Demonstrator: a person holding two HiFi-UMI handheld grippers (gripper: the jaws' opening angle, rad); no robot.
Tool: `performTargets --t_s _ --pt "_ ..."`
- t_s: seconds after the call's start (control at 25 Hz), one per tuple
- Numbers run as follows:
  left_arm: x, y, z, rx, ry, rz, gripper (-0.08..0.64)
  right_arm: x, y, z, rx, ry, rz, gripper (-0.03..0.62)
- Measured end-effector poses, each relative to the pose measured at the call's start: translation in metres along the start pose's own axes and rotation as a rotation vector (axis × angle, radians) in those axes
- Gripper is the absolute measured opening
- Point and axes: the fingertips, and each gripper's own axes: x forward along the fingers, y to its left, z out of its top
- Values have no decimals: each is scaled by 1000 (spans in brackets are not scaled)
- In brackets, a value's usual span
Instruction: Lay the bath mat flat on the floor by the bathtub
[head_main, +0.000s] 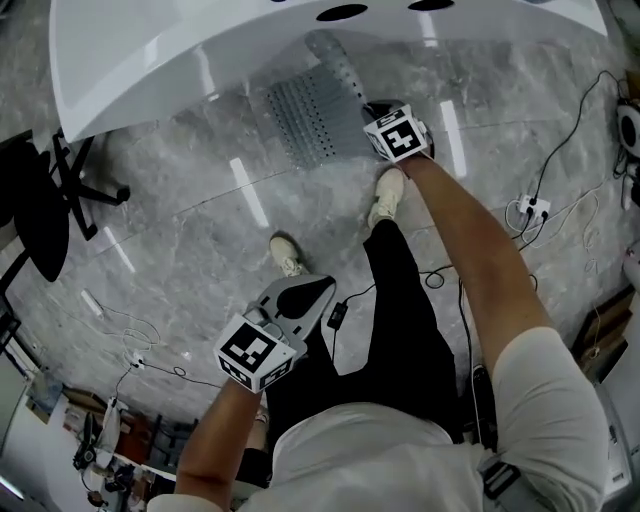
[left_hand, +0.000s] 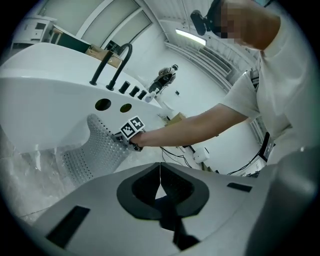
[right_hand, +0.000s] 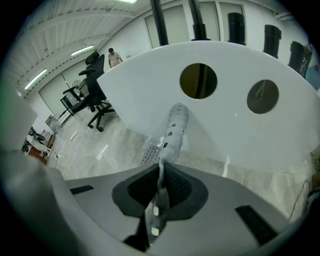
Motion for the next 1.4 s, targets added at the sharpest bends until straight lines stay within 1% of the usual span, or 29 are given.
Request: performTargets --t_s 0.12,0.32,0.48,0.76,0.84,0.96,1.12,1.24,1.32,1.4 --pt "35 4 11 17 24 -11 18 4 -45 -22 33 7 -33 40" --pt "89 5 39 48 29 -40 18 5 -105 -56 89 20 -63 41" --pt "131 3 56 76 58 -63 18 6 -143 -82 146 21 -73 43" --pt "204 1 73 100 117 -85 18 14 -206 -129 195 52 -90 49" --pt "218 0 77 110 131 -88 18 14 -221 -139 210 64 -97 51" --pt "236 -2 81 116 149 -99 18 13 -250 -160 211 113 -128 58" --pt "256 -4 81 127 182 -116 18 13 -284 -178 223 126 -159 81" --pt "268 -10 82 139 204 -127 18 9 -308 -192 252 153 -193 103" --pt "274 -11 83 148 220 -131 18 1 -321 -201 282 156 -225 55" --pt "277 -11 86 154 227 -128 18 -7 -328 -209 307 160 -243 57"
